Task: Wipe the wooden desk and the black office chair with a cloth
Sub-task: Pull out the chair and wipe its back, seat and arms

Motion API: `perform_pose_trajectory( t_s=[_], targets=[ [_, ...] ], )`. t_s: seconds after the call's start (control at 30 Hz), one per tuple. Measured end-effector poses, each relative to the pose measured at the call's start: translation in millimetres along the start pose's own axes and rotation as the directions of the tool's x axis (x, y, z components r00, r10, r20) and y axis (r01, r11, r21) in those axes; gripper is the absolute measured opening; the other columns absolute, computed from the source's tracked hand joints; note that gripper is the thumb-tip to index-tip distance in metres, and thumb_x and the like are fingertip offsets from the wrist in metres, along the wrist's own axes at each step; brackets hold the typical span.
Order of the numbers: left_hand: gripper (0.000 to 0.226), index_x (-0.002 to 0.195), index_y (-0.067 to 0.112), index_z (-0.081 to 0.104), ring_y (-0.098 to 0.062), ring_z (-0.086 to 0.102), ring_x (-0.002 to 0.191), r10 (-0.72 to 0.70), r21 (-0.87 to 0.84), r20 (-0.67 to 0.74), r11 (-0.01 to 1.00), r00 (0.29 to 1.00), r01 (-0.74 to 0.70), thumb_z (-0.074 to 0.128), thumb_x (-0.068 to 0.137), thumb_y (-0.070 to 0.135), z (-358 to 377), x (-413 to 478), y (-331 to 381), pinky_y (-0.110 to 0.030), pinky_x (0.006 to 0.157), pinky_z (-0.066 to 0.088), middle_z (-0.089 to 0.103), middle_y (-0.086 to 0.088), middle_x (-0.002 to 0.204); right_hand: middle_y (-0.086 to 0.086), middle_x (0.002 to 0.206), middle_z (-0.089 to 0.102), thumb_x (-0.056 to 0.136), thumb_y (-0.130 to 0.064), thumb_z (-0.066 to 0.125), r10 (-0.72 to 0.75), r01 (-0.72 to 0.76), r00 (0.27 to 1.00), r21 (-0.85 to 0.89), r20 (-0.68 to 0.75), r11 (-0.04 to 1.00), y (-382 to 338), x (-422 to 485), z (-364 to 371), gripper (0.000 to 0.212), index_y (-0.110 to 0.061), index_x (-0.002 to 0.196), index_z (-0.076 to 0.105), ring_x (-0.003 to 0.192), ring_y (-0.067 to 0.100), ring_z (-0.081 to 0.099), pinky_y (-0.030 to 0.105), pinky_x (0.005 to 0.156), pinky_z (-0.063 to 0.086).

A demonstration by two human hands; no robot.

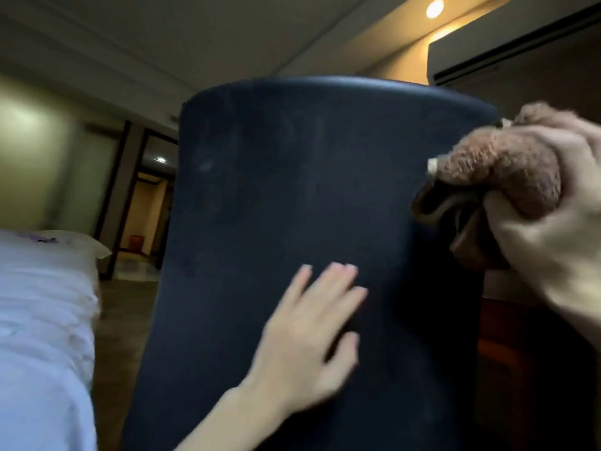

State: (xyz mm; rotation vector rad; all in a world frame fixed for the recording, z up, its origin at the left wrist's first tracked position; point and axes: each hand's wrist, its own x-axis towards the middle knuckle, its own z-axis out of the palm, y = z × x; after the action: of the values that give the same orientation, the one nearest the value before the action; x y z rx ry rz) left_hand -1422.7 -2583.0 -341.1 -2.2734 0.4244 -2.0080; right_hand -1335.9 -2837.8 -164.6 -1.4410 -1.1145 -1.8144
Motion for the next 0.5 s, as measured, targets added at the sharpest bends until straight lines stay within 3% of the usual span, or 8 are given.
perform_pose_trajectory(
  t_s=[0.07, 0.1, 0.2, 0.27, 0.33, 0.4, 0.43, 0.5],
  targets=[
    [0.053, 0.143, 0.009, 0.059, -0.021, 0.035, 0.152, -0.260, 0.012, -0.106, 0.965, 0.960, 0.263, 0.056, 0.093, 0.028, -22, -25, -42, -0.051, 0.127, 0.020, 0.044, -0.006, 0.160, 0.010, 0.151, 0.048, 0.084, -0.043, 0.055, -0.029, 0.033, 0.999, -0.098, 0.042, 0.995, -4, 29, 5, 0.063, -0.019, 0.143, 0.058, 0.146, 0.031, 0.035, 0.053, 0.118, 0.029],
    [0.056, 0.145, 0.008, 0.055, -0.024, 0.033, 0.153, -0.414, 0.014, -0.141, 0.907, 0.899, 0.420, 0.052, 0.094, 0.032, -32, -39, -62, -0.052, 0.127, 0.019, 0.041, -0.008, 0.161, 0.007, 0.154, 0.045, 0.086, -0.047, 0.054, -0.023, 0.024, 1.000, -0.113, 0.019, 0.993, -10, 41, 13, 0.065, -0.023, 0.146, 0.055, 0.146, 0.032, 0.034, 0.054, 0.117, 0.030],
    [0.073, 0.156, 0.009, 0.036, -0.031, 0.026, 0.154, -0.776, 0.021, -0.209, 0.605, 0.596, 0.796, 0.038, 0.095, 0.049, -52, -83, -105, -0.053, 0.126, 0.019, 0.031, -0.017, 0.165, 0.004, 0.153, 0.044, 0.084, -0.048, 0.057, 0.016, -0.016, 1.000, -0.101, 0.004, 0.995, -26, 74, 47, 0.065, -0.032, 0.146, 0.048, 0.141, 0.036, 0.036, 0.055, 0.110, 0.030],
    [0.081, 0.160, 0.017, 0.027, -0.029, 0.027, 0.153, -0.896, -0.055, -0.172, 0.424, 0.409, 0.904, 0.031, 0.093, 0.062, -59, -103, -118, -0.045, 0.124, 0.022, 0.030, -0.012, 0.166, 0.002, 0.149, 0.049, 0.083, -0.051, 0.052, 0.006, -0.002, 0.999, -0.131, 0.032, 0.991, -36, 93, 74, 0.063, -0.033, 0.142, 0.048, 0.138, 0.034, 0.039, 0.056, 0.105, 0.029],
    [0.056, 0.153, 0.045, 0.033, -0.027, 0.043, 0.142, -0.951, -0.136, -0.068, 0.309, 0.303, 0.941, 0.035, 0.099, 0.060, -61, -113, -119, -0.041, 0.112, 0.031, 0.045, -0.003, 0.157, -0.001, 0.145, 0.052, 0.082, -0.052, 0.049, -0.020, 0.019, 1.000, -0.150, -0.009, 0.989, -48, 109, 96, 0.058, -0.033, 0.137, 0.051, 0.136, 0.033, 0.042, 0.054, 0.103, 0.030],
    [0.029, 0.114, 0.073, 0.055, -0.024, 0.059, 0.118, -0.966, -0.121, 0.022, 0.255, 0.259, 0.959, 0.033, 0.106, 0.056, -57, -111, -107, -0.041, 0.098, 0.039, 0.066, 0.003, 0.130, -0.001, 0.143, 0.054, 0.081, -0.053, 0.048, -0.053, 0.039, 0.995, -0.155, -0.081, 0.987, -64, 122, 110, 0.056, -0.034, 0.134, 0.053, 0.134, 0.033, 0.045, 0.053, 0.103, 0.031],
    [0.037, 0.094, 0.072, 0.063, -0.021, 0.064, 0.105, -0.963, -0.118, 0.014, 0.266, 0.269, 0.957, 0.028, 0.103, 0.062, -55, -107, -99, -0.041, 0.091, 0.043, 0.074, 0.007, 0.112, 0.000, 0.142, 0.055, 0.081, -0.054, 0.048, -0.067, 0.052, 0.992, -0.147, -0.104, 0.988, -73, 128, 116, 0.056, -0.035, 0.134, 0.053, 0.133, 0.033, 0.046, 0.053, 0.104, 0.032],
    [0.057, 0.082, 0.058, 0.070, -0.007, 0.067, 0.082, -0.951, -0.110, -0.067, 0.309, 0.303, 0.945, 0.016, 0.094, 0.074, -53, -103, -87, -0.038, 0.077, 0.048, 0.076, 0.017, 0.082, 0.004, 0.139, 0.058, 0.081, -0.058, 0.047, -0.121, 0.112, 0.987, -0.093, -0.105, 0.989, -95, 140, 124, 0.060, -0.032, 0.134, 0.056, 0.132, 0.032, 0.049, 0.050, 0.107, 0.033]
  ],
)
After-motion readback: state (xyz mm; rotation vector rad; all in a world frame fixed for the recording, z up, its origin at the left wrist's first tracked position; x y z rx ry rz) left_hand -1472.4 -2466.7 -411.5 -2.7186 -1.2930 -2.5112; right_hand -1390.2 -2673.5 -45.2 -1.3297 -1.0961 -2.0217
